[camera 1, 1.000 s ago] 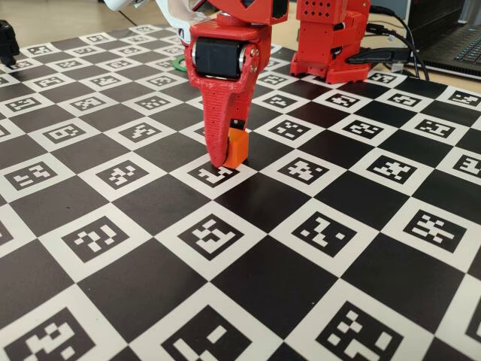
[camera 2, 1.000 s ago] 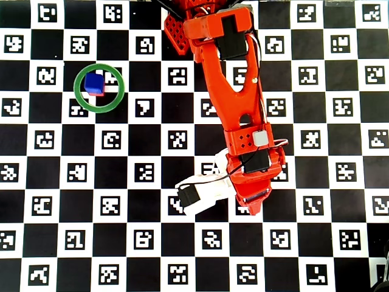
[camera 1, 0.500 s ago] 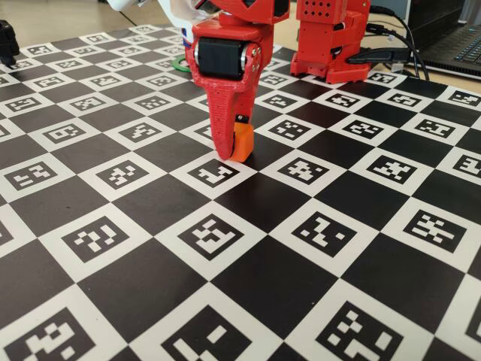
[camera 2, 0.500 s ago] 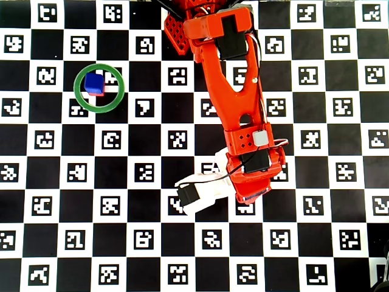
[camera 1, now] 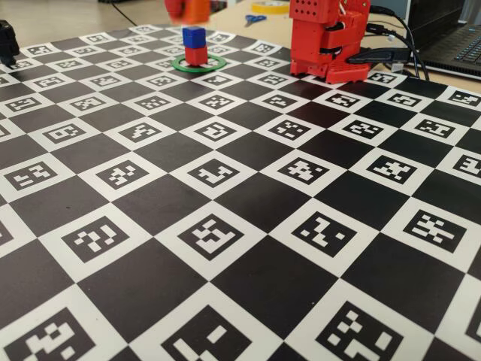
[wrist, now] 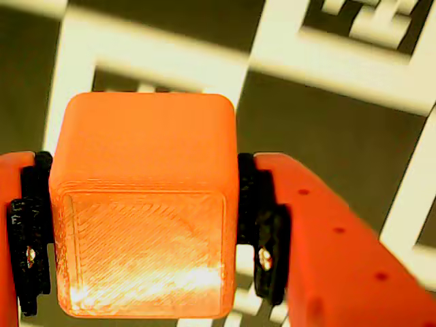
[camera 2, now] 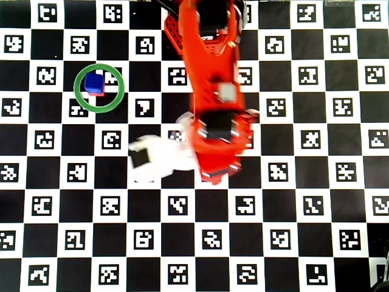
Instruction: Grab the red cube then put it in the green circle then put the blue cube on top and finally the orange cube on top
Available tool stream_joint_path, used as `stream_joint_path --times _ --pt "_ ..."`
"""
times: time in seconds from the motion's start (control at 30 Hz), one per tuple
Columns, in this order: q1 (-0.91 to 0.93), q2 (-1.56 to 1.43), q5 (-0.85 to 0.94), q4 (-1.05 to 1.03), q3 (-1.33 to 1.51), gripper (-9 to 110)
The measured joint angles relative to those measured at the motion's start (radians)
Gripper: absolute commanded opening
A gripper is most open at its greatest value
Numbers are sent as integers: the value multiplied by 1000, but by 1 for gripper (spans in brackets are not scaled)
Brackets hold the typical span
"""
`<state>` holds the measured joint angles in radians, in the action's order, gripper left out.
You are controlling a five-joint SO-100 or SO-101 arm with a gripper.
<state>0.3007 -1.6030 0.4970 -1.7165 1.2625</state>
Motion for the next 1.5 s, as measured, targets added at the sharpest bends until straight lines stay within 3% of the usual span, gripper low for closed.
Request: stream_joint_path --times 0.37,0.6,1.5 --pt "581 -103 403 -5 72 4" --pt "776 -110 537 -2 164 4" --pt "847 -179 589 201 494 4"
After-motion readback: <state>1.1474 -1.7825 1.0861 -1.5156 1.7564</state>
